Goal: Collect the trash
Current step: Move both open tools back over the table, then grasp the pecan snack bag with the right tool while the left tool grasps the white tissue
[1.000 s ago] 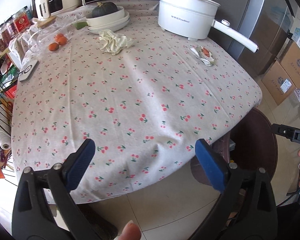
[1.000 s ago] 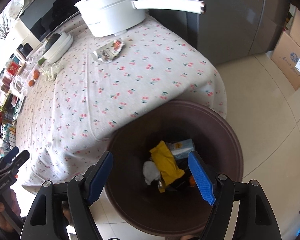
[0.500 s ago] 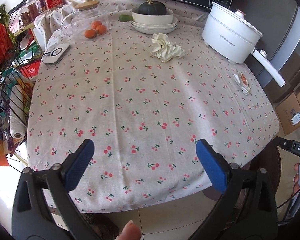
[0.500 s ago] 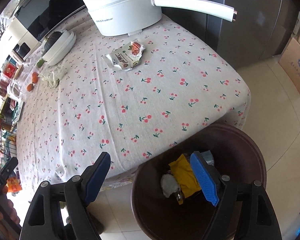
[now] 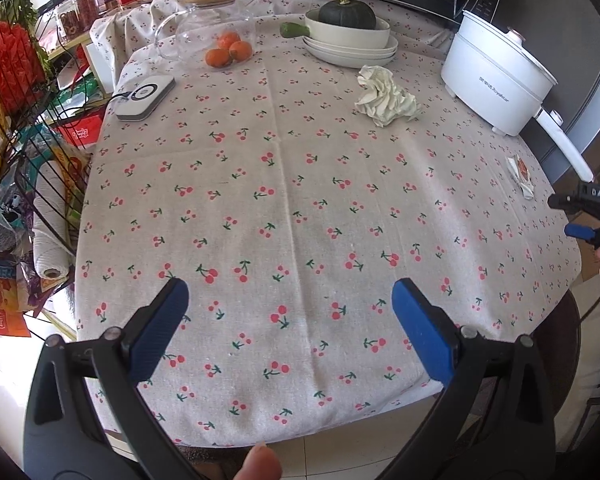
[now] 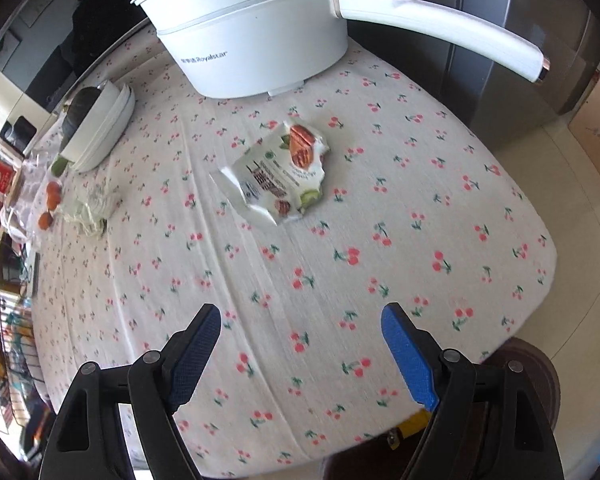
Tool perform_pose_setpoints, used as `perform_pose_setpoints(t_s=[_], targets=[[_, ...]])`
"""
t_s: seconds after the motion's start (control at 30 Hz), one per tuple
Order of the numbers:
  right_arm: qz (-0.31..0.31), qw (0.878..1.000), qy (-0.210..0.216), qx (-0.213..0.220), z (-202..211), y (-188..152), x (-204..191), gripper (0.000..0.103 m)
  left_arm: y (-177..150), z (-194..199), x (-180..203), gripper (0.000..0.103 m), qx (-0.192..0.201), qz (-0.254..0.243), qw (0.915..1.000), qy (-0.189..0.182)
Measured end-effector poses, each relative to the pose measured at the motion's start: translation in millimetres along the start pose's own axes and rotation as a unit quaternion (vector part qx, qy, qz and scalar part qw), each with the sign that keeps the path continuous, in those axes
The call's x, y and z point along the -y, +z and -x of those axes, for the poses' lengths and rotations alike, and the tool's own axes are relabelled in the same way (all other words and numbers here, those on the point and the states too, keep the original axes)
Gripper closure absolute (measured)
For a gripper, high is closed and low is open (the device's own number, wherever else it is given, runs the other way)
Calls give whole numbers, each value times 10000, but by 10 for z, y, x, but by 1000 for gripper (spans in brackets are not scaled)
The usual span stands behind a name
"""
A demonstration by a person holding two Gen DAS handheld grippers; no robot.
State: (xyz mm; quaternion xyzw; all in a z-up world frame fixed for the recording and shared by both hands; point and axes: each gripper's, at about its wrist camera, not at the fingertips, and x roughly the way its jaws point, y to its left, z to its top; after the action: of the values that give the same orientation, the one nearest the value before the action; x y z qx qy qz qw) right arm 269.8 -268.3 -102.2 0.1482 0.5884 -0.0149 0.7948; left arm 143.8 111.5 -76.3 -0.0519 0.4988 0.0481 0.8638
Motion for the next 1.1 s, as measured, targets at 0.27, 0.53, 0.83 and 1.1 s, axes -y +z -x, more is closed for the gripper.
perform_pose_setpoints(t_s=[0.27,0.53,0.83,1.1], targets=[[-627,9976,4,301,-308,645,-124,19,76,-44,-133,2,91,123,9997,165],[-842,9957,-253,292,-766,876,-79,19,139,-183,-39,2,2,107,9996,263],[556,9958,-509,514,-698,553,-165,60,436,-386,338,2,-9,130,9999,-46],[729,9963,-48,457,-505,342,162,67,971,-726,828,2,294,64,9991,-308]])
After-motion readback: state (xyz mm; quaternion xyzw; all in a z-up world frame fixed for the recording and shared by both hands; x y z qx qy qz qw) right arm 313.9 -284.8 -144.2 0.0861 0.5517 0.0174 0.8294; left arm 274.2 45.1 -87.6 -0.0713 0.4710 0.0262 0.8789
